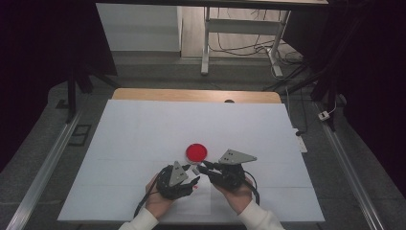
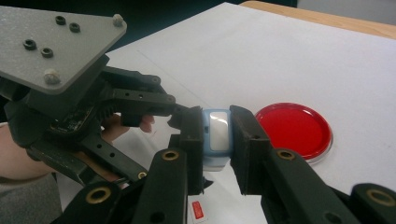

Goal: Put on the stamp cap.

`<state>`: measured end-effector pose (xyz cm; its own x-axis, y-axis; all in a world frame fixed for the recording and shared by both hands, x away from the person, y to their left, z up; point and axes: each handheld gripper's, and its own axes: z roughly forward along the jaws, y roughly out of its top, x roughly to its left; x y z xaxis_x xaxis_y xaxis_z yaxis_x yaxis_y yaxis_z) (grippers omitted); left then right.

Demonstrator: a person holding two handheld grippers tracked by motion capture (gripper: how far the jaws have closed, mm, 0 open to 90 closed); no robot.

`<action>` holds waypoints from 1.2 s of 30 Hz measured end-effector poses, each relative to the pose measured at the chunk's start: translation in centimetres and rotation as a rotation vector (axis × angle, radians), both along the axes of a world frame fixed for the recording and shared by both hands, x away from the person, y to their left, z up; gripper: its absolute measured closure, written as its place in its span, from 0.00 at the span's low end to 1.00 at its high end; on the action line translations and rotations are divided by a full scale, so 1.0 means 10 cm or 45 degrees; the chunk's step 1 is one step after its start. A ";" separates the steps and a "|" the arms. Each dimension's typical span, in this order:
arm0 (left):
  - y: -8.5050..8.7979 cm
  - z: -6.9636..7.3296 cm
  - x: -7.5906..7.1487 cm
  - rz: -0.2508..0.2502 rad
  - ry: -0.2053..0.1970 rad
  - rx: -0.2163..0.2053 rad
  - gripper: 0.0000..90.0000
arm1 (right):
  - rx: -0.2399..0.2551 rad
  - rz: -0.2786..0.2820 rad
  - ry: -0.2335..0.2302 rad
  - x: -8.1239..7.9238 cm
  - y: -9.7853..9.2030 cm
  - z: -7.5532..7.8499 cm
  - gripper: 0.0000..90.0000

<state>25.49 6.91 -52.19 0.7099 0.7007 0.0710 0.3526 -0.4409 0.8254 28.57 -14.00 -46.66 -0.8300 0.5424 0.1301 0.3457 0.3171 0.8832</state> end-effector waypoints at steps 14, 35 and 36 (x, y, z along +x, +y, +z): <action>0.30 0.08 -0.03 -0.018 0.056 -0.048 0.40 | -0.013 0.006 -0.050 0.08 -0.13 0.02 0.83; 0.87 0.14 -0.14 0.026 0.097 -0.077 0.40 | -0.023 0.005 -0.108 0.18 -0.26 0.04 0.83; 0.90 0.14 -0.15 0.032 0.098 -0.078 0.40 | -0.022 0.003 -0.111 0.19 -0.26 0.04 0.83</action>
<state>23.95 15.92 -50.81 0.6939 0.7196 -0.0262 0.4262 -0.3810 0.8205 30.44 -16.64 -46.22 -0.8392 0.5417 0.0480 0.2668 0.3333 0.9043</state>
